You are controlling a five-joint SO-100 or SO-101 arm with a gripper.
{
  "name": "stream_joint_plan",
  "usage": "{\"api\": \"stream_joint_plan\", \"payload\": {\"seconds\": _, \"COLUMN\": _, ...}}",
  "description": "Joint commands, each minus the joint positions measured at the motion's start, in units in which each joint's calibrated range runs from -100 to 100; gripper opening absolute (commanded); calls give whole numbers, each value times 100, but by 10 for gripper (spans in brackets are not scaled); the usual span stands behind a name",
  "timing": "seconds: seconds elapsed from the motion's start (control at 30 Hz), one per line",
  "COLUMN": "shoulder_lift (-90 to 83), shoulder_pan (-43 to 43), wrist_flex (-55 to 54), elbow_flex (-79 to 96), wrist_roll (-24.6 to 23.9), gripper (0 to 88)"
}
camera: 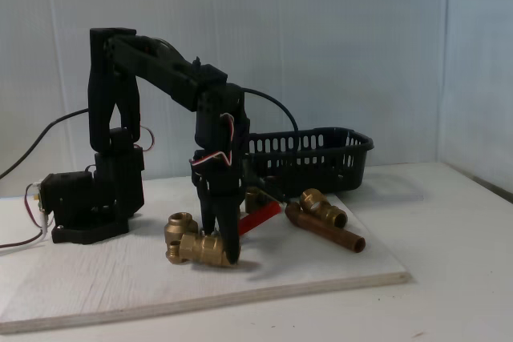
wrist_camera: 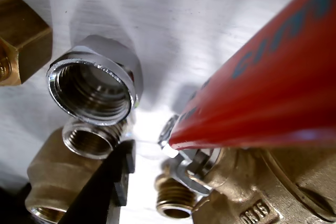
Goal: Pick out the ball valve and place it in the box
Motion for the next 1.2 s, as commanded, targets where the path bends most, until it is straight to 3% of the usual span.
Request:
{"api": "stream_joint_plan", "payload": {"seconds": 0.0, "shoulder_lift": -42, "shoulder_pan": 80, "wrist_flex": 5, "elbow_flex": 26, "wrist_roll": 4, "gripper": 454}}
{"api": "stream_joint_plan", "payload": {"seconds": 0.23, "shoulder_lift": -42, "shoulder_pan": 80, "wrist_flex": -3, "elbow_flex": 26, "wrist_roll": 4, "gripper": 312}}
{"api": "stream_joint_plan", "payload": {"seconds": 0.63, "shoulder_lift": -42, "shoulder_pan": 205, "wrist_flex": -3, "elbow_flex": 17, "wrist_roll": 35, "gripper": 296}}
{"api": "stream_joint_plan", "payload": {"seconds": 0.83, "shoulder_lift": -42, "shoulder_pan": 212, "wrist_flex": -3, "elbow_flex": -19, "wrist_roll": 40, "gripper": 151}}
{"api": "stream_joint_plan", "payload": {"seconds": 1.17, "shoulder_lift": -42, "shoulder_pan": 212, "wrist_flex": -3, "elbow_flex": -19, "wrist_roll": 45, "gripper": 147}}
